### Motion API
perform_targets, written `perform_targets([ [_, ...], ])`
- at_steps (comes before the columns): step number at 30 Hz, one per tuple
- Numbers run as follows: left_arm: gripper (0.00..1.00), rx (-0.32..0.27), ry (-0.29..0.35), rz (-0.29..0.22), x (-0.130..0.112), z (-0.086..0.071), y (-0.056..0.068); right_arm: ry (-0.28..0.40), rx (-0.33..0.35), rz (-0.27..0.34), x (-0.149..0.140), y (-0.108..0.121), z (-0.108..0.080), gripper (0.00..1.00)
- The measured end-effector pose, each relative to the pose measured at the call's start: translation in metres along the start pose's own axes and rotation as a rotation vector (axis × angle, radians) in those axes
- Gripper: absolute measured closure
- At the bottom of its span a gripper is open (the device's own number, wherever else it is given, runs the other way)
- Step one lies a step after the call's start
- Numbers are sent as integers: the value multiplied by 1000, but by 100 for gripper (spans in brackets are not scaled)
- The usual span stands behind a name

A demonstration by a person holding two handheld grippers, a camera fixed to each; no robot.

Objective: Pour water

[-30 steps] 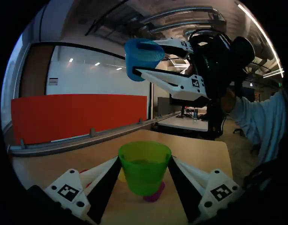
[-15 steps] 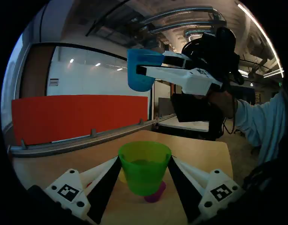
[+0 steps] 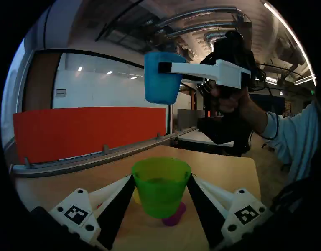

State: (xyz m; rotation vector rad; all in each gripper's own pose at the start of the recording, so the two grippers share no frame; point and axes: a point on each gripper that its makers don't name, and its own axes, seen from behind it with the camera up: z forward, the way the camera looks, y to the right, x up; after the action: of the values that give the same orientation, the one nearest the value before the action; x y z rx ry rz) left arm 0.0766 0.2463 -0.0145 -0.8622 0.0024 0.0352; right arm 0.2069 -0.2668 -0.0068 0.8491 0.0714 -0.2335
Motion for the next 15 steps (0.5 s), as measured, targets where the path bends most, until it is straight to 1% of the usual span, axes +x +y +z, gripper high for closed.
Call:
perform_targets([
  [3,15,3,1,1,0,-1,0,3,22,49,0,-5,0,11],
  [8,15,9,-2,5,-1,-1,-1,1,41,101,-2,-8,1,11],
  [11,15,13,-3,7,0,-1,-2,3,40,116,-2,-7,0,11],
  [15,15,16,-3,4,-1,-2,-3,4,28,121,-4,-2,-3,11],
])
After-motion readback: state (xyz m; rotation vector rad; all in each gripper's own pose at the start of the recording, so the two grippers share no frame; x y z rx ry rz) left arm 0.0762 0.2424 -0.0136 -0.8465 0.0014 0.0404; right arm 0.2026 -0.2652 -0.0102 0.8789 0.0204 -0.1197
